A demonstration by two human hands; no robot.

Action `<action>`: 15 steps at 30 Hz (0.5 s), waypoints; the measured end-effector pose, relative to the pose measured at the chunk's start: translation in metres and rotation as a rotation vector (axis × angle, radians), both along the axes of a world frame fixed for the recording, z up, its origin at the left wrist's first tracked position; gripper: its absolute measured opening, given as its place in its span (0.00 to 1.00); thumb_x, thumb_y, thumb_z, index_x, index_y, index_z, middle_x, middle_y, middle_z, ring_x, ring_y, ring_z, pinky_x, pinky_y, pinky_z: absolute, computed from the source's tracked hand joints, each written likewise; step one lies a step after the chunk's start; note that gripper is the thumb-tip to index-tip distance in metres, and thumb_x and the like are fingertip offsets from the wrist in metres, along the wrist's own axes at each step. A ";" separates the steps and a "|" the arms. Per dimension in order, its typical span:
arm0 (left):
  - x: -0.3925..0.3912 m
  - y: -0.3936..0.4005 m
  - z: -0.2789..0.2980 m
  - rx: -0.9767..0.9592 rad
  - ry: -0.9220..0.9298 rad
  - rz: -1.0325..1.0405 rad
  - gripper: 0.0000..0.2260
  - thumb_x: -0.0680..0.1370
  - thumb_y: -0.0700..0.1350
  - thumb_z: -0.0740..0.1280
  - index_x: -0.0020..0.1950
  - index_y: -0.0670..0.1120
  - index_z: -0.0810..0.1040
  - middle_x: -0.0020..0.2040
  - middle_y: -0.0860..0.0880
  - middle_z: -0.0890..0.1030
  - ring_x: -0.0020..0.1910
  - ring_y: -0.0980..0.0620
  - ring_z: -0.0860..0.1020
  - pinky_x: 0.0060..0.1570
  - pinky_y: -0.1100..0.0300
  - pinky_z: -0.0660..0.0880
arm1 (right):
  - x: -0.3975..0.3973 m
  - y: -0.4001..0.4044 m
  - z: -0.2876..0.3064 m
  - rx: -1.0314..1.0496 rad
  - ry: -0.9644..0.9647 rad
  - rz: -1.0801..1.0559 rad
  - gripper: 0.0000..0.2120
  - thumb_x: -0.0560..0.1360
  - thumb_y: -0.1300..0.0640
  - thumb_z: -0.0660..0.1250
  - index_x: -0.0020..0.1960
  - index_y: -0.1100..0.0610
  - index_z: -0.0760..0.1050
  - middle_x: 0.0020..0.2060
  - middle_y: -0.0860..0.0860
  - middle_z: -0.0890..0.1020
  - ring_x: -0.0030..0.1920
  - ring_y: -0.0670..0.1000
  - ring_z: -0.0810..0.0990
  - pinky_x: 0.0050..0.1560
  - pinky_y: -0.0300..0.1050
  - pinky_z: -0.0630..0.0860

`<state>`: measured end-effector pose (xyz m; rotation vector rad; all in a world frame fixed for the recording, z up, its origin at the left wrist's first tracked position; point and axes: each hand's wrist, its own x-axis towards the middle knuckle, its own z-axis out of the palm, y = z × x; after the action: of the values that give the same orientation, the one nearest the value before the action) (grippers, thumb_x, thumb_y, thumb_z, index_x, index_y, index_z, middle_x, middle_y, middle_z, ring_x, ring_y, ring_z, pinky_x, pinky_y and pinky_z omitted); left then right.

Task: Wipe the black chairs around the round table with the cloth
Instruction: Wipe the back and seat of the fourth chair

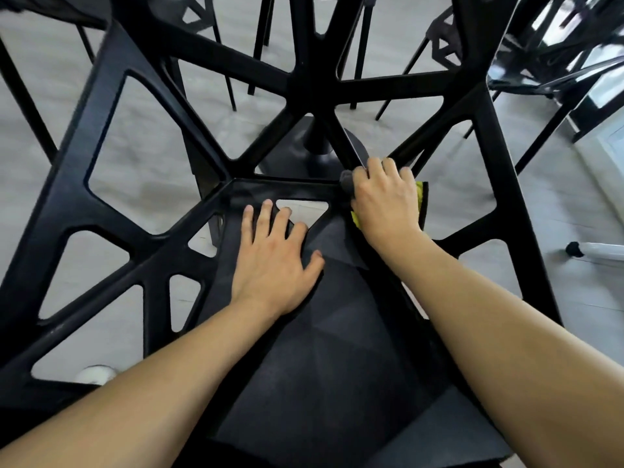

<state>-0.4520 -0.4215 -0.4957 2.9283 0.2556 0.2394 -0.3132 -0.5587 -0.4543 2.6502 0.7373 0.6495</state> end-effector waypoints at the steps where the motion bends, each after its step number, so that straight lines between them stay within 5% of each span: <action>1: 0.000 0.001 0.000 -0.003 -0.001 0.000 0.27 0.78 0.62 0.50 0.67 0.49 0.74 0.75 0.45 0.67 0.80 0.40 0.53 0.78 0.40 0.44 | -0.001 0.004 0.001 0.007 -0.017 -0.019 0.06 0.68 0.62 0.73 0.43 0.59 0.77 0.41 0.55 0.76 0.43 0.59 0.76 0.40 0.52 0.71; 6: 0.001 0.001 -0.002 -0.002 -0.011 -0.008 0.27 0.78 0.62 0.51 0.67 0.49 0.75 0.75 0.44 0.68 0.79 0.39 0.54 0.78 0.40 0.44 | -0.022 0.020 0.006 -0.012 0.140 -0.153 0.11 0.76 0.62 0.63 0.58 0.57 0.75 0.54 0.55 0.74 0.56 0.59 0.72 0.56 0.58 0.67; 15: 0.000 -0.001 0.003 -0.017 -0.002 0.002 0.26 0.77 0.61 0.51 0.64 0.47 0.75 0.74 0.43 0.68 0.79 0.39 0.55 0.78 0.40 0.43 | -0.033 0.032 0.016 0.328 0.405 -0.253 0.16 0.78 0.54 0.65 0.63 0.61 0.74 0.61 0.55 0.71 0.61 0.60 0.71 0.54 0.58 0.73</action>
<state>-0.4516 -0.4230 -0.4922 2.9108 0.2597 0.2388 -0.3457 -0.5272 -0.4387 3.1565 0.4017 0.1748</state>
